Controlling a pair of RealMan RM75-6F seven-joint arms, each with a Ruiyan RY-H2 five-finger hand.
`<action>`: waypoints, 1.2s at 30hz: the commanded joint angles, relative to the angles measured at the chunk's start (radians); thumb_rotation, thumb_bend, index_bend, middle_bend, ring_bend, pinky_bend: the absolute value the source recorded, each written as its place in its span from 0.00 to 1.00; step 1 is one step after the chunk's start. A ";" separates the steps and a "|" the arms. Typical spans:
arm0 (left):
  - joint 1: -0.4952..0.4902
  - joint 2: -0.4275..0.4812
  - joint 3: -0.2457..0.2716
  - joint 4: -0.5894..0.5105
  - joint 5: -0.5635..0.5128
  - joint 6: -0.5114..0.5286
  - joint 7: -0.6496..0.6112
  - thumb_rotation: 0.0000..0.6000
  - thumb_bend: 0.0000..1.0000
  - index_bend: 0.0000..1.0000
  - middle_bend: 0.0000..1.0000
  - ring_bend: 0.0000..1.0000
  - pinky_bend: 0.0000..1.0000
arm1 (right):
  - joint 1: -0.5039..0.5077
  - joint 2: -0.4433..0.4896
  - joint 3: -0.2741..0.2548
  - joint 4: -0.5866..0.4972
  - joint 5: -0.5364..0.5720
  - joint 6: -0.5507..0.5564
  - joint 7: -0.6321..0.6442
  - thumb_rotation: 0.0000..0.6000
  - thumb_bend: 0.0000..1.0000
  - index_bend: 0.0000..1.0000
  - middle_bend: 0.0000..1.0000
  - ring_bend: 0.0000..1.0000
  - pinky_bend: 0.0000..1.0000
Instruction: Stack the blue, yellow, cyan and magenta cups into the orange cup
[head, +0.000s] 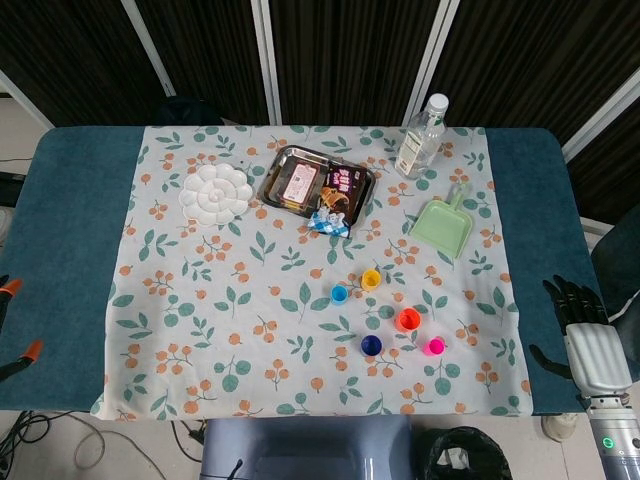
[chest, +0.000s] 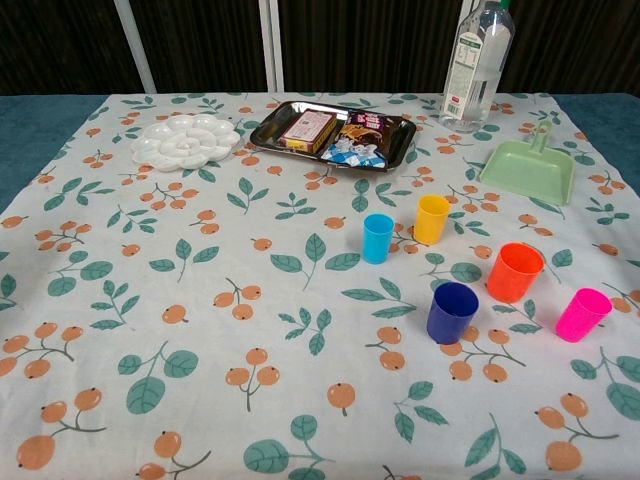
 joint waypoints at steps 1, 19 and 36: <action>0.000 0.000 0.000 0.000 -0.001 0.000 0.000 1.00 0.19 0.15 0.10 0.00 0.00 | 0.001 0.000 -0.001 -0.002 0.000 -0.002 0.000 1.00 0.31 0.00 0.00 0.05 0.06; 0.003 -0.001 -0.008 -0.003 -0.021 -0.001 -0.003 1.00 0.19 0.15 0.10 0.00 0.00 | 0.078 0.154 -0.013 -0.067 -0.109 -0.084 0.178 1.00 0.31 0.00 0.00 0.05 0.06; 0.008 -0.006 -0.007 -0.009 -0.029 0.001 0.011 1.00 0.19 0.15 0.10 0.00 0.00 | 0.287 0.261 0.001 -0.178 -0.307 -0.264 0.095 1.00 0.31 0.05 0.00 0.05 0.06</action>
